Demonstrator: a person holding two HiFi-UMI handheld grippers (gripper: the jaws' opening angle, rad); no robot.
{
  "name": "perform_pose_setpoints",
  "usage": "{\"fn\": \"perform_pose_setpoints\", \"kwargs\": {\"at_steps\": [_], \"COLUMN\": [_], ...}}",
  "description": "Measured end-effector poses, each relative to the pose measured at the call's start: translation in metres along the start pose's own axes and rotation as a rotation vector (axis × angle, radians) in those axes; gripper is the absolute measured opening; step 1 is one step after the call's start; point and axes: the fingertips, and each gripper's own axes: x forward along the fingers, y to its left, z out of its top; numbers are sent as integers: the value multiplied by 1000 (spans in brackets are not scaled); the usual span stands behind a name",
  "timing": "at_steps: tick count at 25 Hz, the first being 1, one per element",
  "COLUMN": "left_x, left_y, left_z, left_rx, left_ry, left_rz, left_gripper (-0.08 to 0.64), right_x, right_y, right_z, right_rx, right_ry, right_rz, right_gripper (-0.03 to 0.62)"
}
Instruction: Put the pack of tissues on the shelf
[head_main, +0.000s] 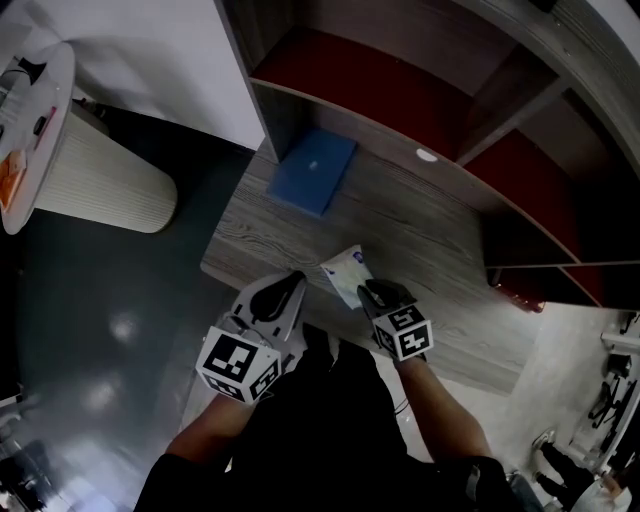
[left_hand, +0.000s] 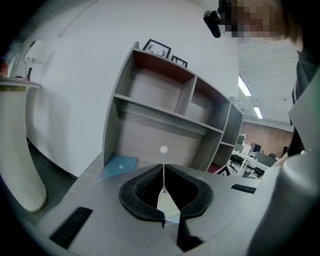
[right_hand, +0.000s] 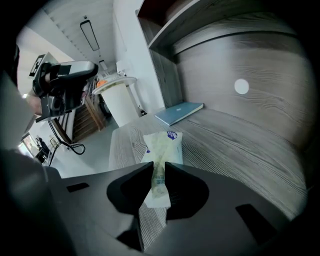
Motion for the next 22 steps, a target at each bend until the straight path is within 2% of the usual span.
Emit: {"fn": "perform_pose_setpoints", "kwargs": {"at_steps": [10, 22], "left_x": [-12, -21], "left_y": [-4, -27], "left_z": [16, 50], "left_rx": [5, 56], "left_ry": [-26, -70], "left_rz": [-24, -95], "left_gripper": [21, 20], "right_x": [-40, -116], "right_y": [0, -3], "right_z": [13, 45], "right_rx": [41, 68], "right_ry": [-32, -136], "right_rz": [-53, -155], "right_gripper": [37, 28]}}
